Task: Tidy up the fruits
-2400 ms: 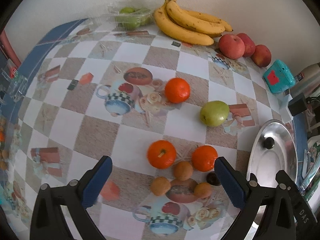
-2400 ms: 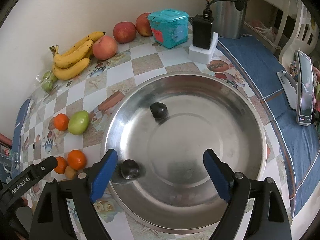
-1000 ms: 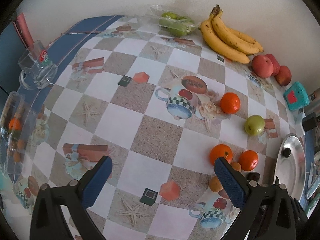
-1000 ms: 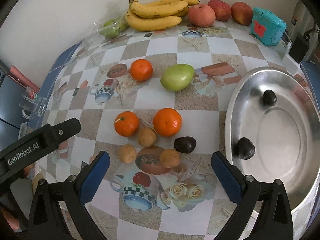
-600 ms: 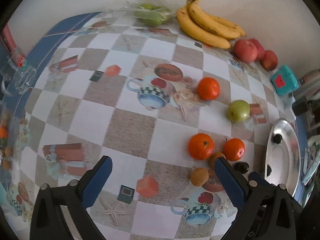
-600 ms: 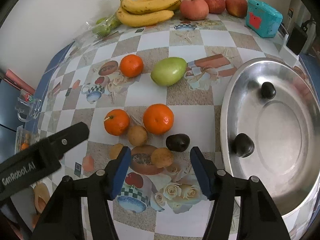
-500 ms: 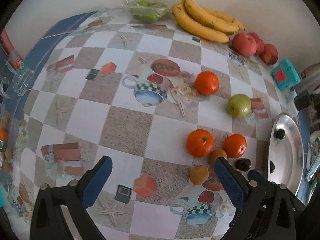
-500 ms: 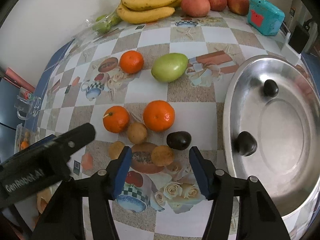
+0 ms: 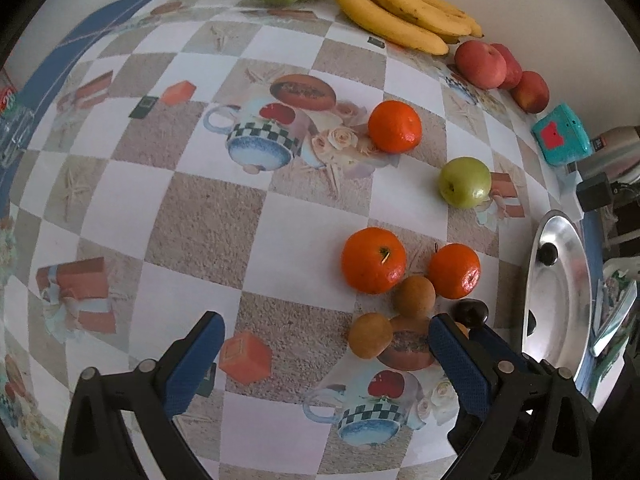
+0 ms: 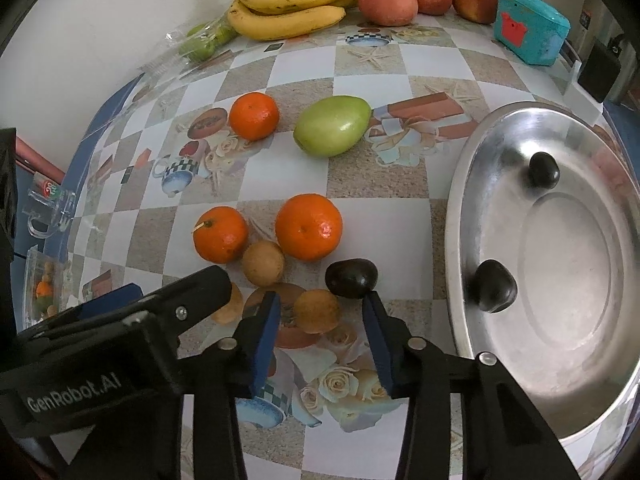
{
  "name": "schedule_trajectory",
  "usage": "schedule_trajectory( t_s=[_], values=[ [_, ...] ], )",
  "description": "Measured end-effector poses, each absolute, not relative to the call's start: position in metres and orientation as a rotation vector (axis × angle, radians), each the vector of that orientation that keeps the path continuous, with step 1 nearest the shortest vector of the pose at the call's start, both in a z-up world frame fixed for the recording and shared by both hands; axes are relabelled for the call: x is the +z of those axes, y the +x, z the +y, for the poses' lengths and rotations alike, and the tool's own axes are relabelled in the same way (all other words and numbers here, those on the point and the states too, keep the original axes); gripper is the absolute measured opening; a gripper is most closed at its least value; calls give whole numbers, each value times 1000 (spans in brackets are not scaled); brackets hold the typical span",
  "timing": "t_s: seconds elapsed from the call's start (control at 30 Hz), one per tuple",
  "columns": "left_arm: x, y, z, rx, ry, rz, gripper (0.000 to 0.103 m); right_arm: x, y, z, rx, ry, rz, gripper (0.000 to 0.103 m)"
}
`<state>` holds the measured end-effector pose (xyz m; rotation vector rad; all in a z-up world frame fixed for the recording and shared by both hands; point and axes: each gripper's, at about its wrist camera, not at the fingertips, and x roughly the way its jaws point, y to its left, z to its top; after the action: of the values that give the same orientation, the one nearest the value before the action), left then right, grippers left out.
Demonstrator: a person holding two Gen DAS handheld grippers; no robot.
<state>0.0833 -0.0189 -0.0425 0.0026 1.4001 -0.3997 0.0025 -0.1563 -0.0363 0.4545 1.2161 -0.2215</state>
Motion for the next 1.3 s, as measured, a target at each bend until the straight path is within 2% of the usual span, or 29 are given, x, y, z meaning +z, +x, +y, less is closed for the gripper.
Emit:
schedule_trajectory(
  t_s=[0.1,0.37,0.47,0.53,0.67,0.8,1.2,1.3],
  values=[
    [-43,85,-16,-395,-10,1403,100,-37,1,-159,-225,464,1217,40],
    [-40,82,-21,-432,-15,1407,81,-38,-1,-158,-221,473,1228,39],
    [-41,82,-25,-461,-24,1418,71,-38,-3,-160,-218,482,1231,39],
    [-42,82,-28,-480,-29,1429,58,-38,-3,-160,-218,482,1234,39],
    [-46,80,-32,-511,-38,1448,46,-38,-2,-158,-216,475,1240,39],
    [-49,79,-35,-534,-50,1464,29,-39,-1,-157,-213,471,1246,39],
    [-43,82,-22,-491,-74,1443,27,-40,-2,-159,-209,502,1246,38],
    [-43,81,-21,-485,-68,1442,27,-39,-4,-159,-206,510,1249,35]
  ],
)
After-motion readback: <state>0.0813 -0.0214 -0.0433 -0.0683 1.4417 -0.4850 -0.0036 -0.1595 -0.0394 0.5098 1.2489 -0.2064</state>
